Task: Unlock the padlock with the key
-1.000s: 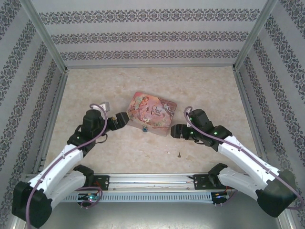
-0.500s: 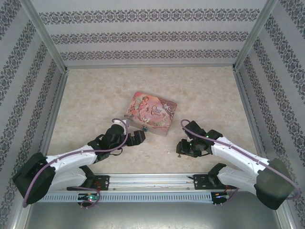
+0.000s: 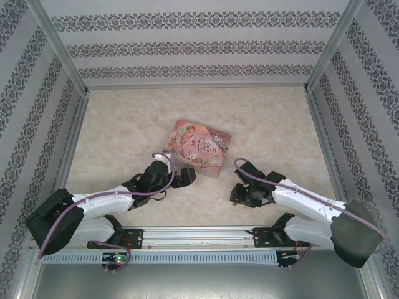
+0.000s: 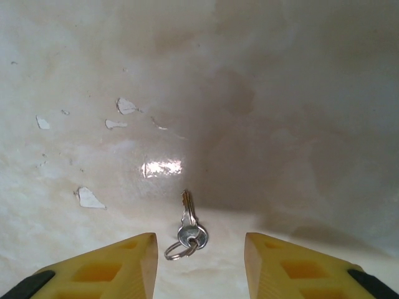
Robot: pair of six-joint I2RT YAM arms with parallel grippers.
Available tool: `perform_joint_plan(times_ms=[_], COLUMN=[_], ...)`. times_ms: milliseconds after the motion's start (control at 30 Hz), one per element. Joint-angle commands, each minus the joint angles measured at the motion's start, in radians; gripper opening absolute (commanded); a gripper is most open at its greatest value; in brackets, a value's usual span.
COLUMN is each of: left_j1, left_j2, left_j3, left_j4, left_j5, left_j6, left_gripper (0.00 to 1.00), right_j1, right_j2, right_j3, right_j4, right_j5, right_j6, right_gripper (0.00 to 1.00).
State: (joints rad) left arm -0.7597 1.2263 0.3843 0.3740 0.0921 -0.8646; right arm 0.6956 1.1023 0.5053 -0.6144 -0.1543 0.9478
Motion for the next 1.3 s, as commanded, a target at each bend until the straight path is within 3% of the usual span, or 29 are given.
perform_joint_plan(times_ms=[0,700,1267], left_j1=[-0.013,-0.013,-0.013], left_j2=[0.002,-0.012,-0.02], left_j3=[0.021,0.019,0.015], left_j4=[0.033,0.02,0.008], left_j5=[-0.026,-0.056,-0.066], left_j6=[0.014,0.018,0.026], left_gripper=[0.99,0.99,0.99], right_j1=[0.02,0.101,0.157], right_j2=[0.036,0.074,0.105], right_j3=[0.001,-0.012,0.048], right_j4=[0.021,0.023,-0.001], right_j5=[0.016,-0.004,0.033], right_j6=[0.016,0.066,0.081], right_gripper=[0.4,0.27,0.25])
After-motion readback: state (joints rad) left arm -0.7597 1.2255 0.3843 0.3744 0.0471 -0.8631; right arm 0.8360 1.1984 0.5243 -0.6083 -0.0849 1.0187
